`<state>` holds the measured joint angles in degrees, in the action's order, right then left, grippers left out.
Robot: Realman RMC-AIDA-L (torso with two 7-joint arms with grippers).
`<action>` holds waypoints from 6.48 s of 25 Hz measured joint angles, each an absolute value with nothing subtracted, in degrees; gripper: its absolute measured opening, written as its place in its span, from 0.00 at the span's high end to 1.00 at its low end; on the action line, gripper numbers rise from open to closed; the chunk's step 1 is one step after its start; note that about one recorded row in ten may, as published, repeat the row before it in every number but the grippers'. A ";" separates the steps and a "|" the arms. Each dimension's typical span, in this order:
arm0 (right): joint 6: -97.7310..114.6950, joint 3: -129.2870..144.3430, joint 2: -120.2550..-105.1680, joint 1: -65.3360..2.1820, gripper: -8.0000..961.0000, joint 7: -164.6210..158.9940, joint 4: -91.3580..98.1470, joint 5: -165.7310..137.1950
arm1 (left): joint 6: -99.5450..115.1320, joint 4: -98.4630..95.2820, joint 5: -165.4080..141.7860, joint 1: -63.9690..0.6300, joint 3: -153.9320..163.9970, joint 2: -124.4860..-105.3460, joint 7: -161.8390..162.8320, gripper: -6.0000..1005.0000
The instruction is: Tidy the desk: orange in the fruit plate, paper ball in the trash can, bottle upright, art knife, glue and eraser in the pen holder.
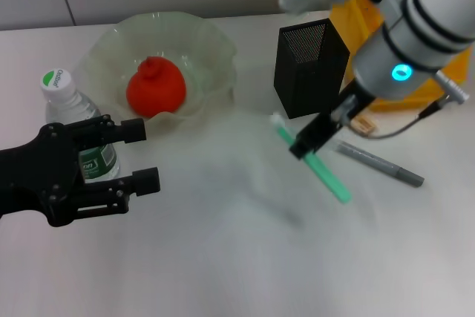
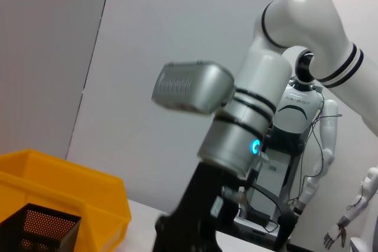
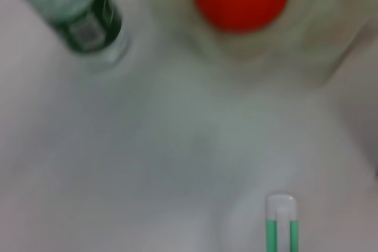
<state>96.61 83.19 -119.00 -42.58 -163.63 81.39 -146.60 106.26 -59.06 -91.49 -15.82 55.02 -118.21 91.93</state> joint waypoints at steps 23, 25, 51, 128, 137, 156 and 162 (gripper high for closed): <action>74.44 75.36 -119.29 -34.58 0.76 -147.39 92.01 -143.79 | 107.56 -57.55 -90.87 -15.55 52.45 -118.24 90.71 0.22; 71.70 75.33 -119.29 -33.43 0.76 -145.35 91.86 -141.59 | 107.58 -57.55 -90.87 -15.50 52.36 -118.25 90.66 0.22; 51.67 75.85 -119.27 -31.26 0.73 -129.73 72.26 -134.67 | 107.57 -55.29 -90.88 -15.83 49.98 -118.12 89.21 0.22; 84.07 64.84 -117.33 -40.47 0.58 -154.72 67.47 -160.50 | 107.84 -53.42 -90.88 -16.27 50.44 -118.39 89.21 0.22; 81.64 64.93 -117.07 -44.50 0.56 -152.83 59.75 -160.61 | 107.59 -52.91 -90.88 -16.26 50.10 -118.24 89.18 0.22; 77.98 65.34 -117.05 -44.50 0.42 -152.65 56.34 -161.34 | 107.31 -51.92 -91.23 -17.32 50.02 -118.12 88.50 0.22; 76.08 65.29 -116.99 -44.71 0.42 -152.65 54.95 -161.37 | 107.32 -51.66 -91.24 -17.30 50.01 -118.12 88.50 0.22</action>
<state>76.08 65.29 -116.99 -44.71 -152.65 54.95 -161.37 107.32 -51.66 -91.24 -17.30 50.01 -118.12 88.50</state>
